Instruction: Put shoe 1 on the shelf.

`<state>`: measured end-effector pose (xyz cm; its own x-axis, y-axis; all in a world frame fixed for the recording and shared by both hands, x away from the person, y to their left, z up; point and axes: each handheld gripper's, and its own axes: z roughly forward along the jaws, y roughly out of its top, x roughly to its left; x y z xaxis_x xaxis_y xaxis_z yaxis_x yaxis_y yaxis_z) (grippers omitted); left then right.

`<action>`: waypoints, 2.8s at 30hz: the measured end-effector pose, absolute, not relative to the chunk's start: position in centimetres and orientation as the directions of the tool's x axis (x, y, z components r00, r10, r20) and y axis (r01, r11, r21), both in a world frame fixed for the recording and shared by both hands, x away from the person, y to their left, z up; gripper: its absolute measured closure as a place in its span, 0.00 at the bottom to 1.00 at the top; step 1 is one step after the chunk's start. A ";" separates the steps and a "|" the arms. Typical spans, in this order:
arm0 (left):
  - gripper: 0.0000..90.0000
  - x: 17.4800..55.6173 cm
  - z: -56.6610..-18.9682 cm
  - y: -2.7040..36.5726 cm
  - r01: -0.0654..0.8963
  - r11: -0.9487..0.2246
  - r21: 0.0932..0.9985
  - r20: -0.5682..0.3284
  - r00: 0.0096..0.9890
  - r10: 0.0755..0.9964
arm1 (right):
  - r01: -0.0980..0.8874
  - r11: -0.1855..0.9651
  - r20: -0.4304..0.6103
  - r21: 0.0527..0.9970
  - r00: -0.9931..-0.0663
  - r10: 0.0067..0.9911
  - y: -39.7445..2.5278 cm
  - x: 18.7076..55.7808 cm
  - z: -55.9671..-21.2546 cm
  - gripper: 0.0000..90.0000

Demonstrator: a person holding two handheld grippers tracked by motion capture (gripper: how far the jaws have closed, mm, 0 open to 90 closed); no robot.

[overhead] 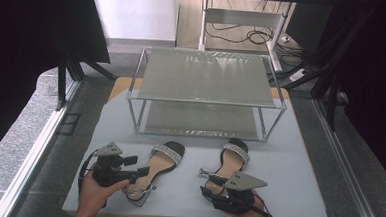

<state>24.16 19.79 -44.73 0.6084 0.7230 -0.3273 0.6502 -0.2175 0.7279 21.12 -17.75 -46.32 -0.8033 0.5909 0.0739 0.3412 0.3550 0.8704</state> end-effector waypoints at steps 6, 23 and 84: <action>0.37 25.0 -43.8 18.4 0.670 -0.281 0.687 -0.302 0.615 0.728 | 0.345 0.338 0.064 0.875 -0.777 0.627 -20.6 21.4 -46.2 0.58; 0.30 28.3 -46.5 14.0 0.769 -0.467 0.437 -0.136 0.570 0.810 | 0.359 0.326 0.065 0.875 -0.753 0.655 -22.1 22.0 -46.5 0.56; 0.47 29.0 -42.3 14.3 0.703 -0.522 0.483 -0.208 0.672 0.711 | 0.385 0.310 0.072 0.870 -0.720 0.691 -22.3 22.1 -46.6 0.56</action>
<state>28.98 14.25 -42.28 0.6717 0.7110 -0.2082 0.7026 -0.5222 0.4834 22.09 -22.31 -46.59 -0.7196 0.6906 0.0724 0.3846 0.3095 0.8697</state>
